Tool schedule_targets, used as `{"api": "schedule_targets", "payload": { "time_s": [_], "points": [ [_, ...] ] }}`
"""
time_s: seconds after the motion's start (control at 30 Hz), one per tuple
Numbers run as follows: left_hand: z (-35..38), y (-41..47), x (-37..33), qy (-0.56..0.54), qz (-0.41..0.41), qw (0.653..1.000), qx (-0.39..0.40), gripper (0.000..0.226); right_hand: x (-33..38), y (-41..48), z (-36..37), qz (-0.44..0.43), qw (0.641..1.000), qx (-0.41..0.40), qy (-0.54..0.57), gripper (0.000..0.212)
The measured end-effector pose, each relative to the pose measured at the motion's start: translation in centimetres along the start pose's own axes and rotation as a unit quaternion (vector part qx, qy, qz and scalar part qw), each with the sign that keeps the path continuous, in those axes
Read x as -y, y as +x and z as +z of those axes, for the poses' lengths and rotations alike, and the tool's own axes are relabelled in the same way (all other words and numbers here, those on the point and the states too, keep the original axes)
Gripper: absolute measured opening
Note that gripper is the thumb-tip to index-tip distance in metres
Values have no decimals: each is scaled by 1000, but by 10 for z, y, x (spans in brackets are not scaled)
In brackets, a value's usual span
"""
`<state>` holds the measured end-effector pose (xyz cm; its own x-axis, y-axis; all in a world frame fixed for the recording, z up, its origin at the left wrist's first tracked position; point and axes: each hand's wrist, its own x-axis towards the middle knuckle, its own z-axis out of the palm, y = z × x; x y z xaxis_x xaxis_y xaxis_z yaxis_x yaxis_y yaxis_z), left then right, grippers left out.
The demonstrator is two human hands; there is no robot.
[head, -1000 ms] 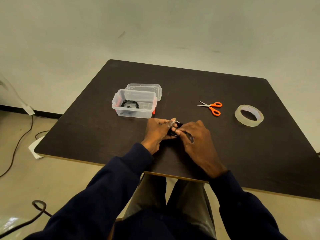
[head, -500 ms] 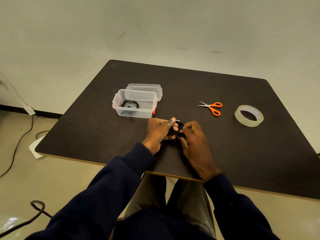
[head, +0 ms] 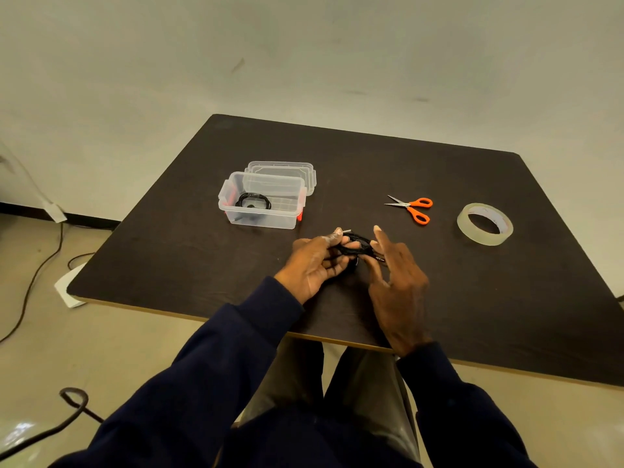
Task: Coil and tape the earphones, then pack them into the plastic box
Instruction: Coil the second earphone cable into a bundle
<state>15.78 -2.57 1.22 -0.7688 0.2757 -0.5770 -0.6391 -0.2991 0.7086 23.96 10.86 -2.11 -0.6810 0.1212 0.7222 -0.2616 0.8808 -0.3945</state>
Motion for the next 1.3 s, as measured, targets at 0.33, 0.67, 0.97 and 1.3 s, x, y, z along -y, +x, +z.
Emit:
{"api": "schedule_targets", "payload": {
  "time_s": [0.33, 0.67, 0.97, 1.3],
  "points": [
    [-1, 0, 1, -89, 40, 994, 44, 13, -7, 0, -1, 13, 999, 20, -25, 13],
    [-2, -3, 7, -78, 129, 986, 65, 19, 10, 21, -24, 365, 867, 202, 273, 28],
    [-3, -2, 17, -124, 92, 986, 67, 19, 16, 9, -25, 386, 821, 303, 291, 29],
    [-2, 1, 23, -56, 117, 990, 58, 16, 22, 12, -24, 395, 744, 418, 339, 35]
  ]
}}
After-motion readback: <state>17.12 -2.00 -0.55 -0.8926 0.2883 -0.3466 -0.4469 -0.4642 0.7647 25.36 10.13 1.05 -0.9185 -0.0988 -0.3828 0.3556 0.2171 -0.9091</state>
